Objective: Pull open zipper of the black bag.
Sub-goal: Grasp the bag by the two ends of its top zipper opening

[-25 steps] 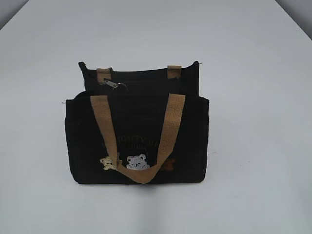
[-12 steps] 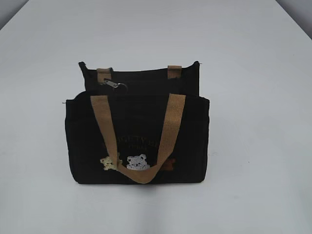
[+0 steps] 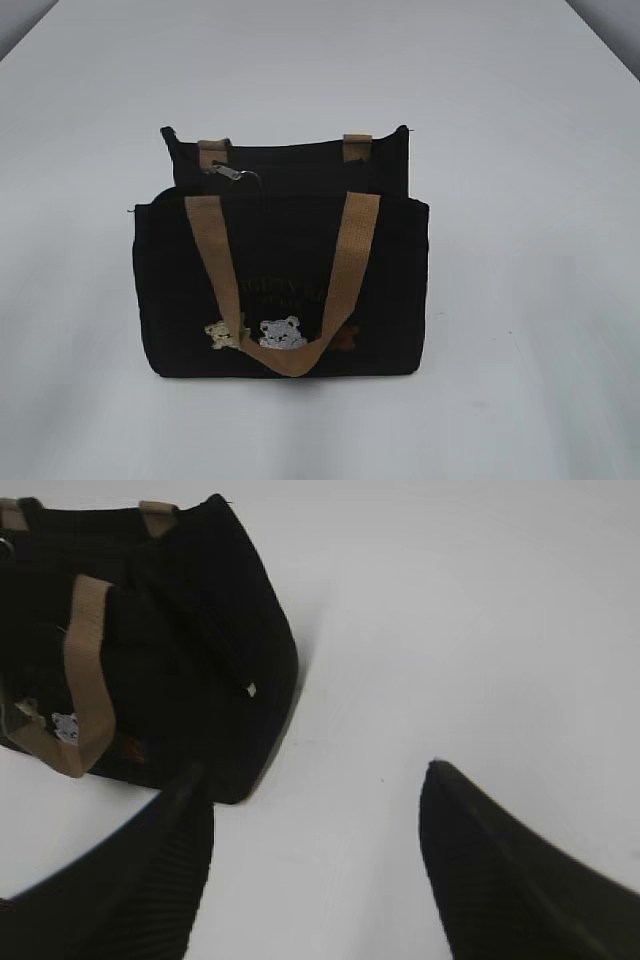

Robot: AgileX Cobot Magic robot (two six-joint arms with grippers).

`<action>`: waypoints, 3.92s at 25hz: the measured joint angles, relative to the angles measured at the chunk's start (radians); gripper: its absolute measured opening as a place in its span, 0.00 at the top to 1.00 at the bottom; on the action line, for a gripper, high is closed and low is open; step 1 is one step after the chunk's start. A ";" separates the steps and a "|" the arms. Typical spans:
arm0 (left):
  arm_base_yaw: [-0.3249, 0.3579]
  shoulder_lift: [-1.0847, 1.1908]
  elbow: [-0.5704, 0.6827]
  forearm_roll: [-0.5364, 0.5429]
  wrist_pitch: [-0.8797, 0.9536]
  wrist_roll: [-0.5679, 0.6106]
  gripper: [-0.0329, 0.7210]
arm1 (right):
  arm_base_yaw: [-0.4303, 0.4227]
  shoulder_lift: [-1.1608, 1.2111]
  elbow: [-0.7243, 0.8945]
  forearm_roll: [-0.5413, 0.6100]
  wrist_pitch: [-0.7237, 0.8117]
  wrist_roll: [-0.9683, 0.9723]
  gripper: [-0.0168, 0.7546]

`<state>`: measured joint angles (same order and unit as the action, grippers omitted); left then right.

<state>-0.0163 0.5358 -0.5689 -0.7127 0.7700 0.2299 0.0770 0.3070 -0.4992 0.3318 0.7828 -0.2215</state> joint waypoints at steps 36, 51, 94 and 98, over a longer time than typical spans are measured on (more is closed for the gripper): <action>-0.193 1.125 -0.536 -0.229 0.093 0.309 0.95 | 0.585 1.435 -0.917 0.043 -0.148 -0.499 0.39; -0.195 1.086 -0.539 -0.212 0.121 0.310 0.95 | 0.599 1.494 -0.920 0.035 -0.132 -0.510 0.87; -0.198 1.042 -0.539 -0.223 0.179 0.314 0.95 | 0.599 1.465 -0.921 0.002 -0.042 -0.451 0.88; -0.198 1.042 -0.539 -0.223 0.179 0.314 0.95 | 0.599 1.465 -0.921 0.002 -0.034 -0.451 0.94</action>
<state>-0.2142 1.5783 -1.1077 -0.9354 0.9488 0.5434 0.6764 1.7717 -1.4201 0.3335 0.7490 -0.6727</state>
